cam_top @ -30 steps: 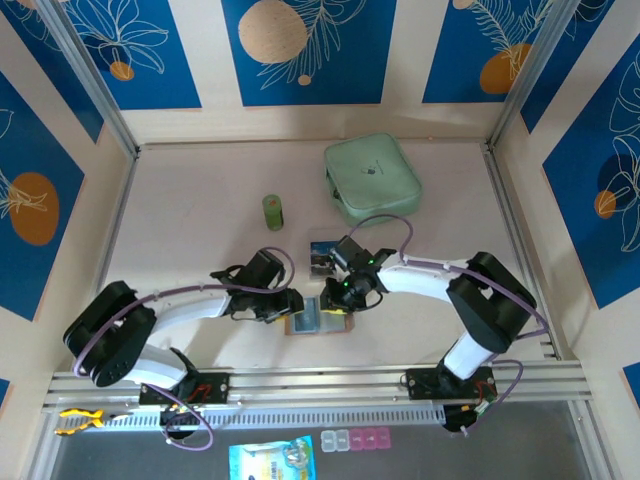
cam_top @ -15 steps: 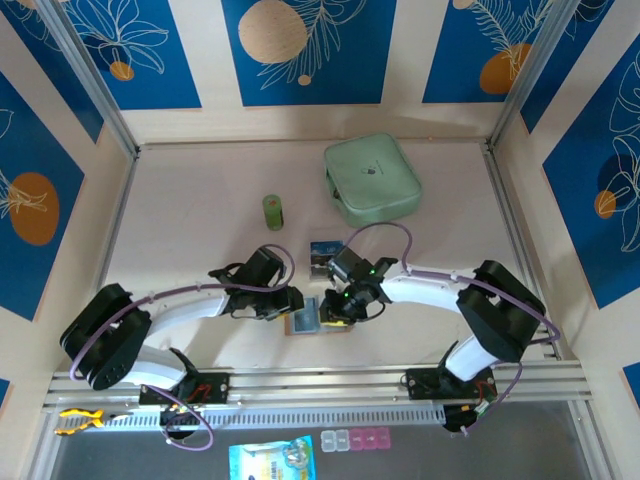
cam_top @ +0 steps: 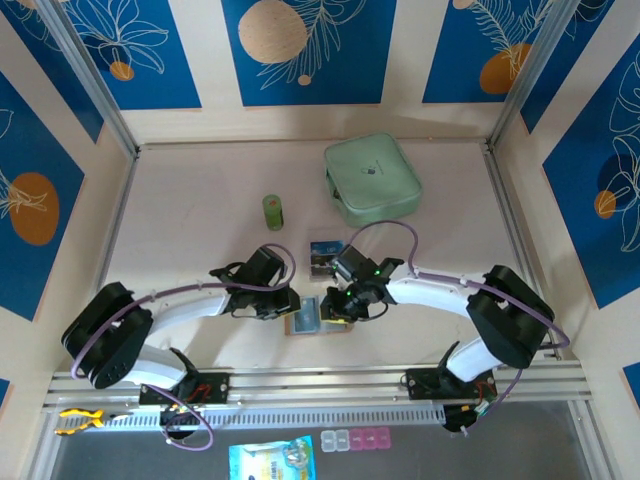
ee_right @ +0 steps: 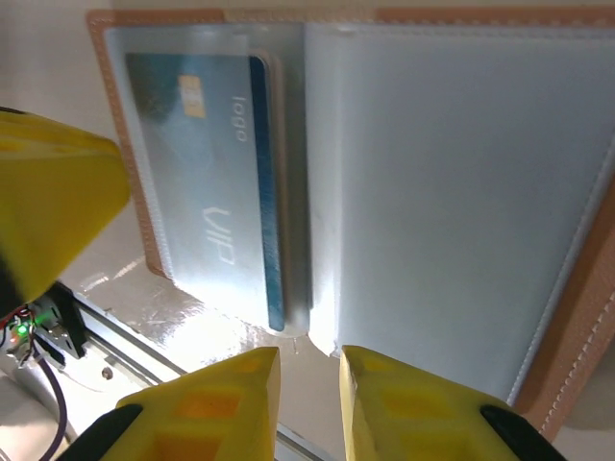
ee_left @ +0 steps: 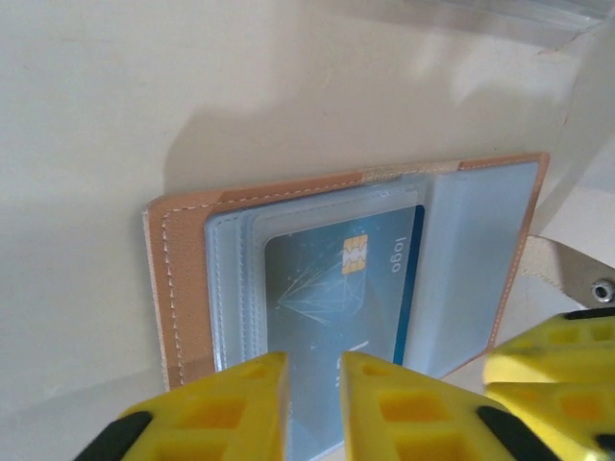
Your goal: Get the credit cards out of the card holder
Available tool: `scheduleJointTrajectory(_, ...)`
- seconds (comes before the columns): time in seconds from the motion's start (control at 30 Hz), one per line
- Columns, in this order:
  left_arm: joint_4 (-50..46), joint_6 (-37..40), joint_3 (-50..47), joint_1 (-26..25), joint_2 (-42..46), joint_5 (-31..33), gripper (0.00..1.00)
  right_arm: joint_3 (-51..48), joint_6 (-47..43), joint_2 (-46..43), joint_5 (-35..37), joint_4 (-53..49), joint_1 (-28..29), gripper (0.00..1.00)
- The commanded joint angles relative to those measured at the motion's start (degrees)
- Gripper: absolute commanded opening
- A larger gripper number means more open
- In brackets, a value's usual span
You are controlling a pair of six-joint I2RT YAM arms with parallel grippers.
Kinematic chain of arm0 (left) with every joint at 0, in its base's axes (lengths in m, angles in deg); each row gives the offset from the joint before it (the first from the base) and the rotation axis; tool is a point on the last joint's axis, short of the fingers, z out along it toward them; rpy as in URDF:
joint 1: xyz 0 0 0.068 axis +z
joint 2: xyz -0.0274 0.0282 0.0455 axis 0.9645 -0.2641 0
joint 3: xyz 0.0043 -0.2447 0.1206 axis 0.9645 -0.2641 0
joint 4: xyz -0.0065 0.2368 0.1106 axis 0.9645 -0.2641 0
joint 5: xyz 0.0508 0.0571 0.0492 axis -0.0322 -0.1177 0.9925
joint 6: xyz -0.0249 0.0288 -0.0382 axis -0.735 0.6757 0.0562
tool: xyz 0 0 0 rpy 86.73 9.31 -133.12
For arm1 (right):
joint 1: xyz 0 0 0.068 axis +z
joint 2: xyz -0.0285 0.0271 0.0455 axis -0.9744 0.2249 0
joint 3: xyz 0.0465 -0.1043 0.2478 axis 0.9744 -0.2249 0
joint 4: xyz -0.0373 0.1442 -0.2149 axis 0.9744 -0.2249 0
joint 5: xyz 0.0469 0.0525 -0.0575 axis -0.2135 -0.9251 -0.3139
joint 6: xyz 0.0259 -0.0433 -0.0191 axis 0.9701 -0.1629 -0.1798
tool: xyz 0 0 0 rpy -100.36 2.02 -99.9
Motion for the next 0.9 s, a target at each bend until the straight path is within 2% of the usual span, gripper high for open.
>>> scheduleJointTrajectory(0.0, -0.5, 0.7, 0.8, 0.5, -1.2, -1.1, 0.16, 1.3, 1.0, -0.1, -1.9, 1.1, -1.0, 0.25)
scheduleJointTrajectory(0.27, 0.0, 1.1, 0.5, 0.4, -2.5, -1.8, 0.09, 3.3, 1.6, 4.9, -6.7, 6.8, -1.8, 0.24)
scheduleJointTrajectory(0.63, -1.9, 2.1, 0.8, 0.5, -3.2, -0.8, 0.07, 4.4, 1.5, 9.3, -8.4, 9.7, -2.3, 0.21)
scheduleJointTrajectory(0.87, -1.9, 2.1, 0.4, 0.4, -3.3, -0.5, 0.07, 4.3, 1.3, 11.3, -8.5, 9.9, -2.4, 0.24)
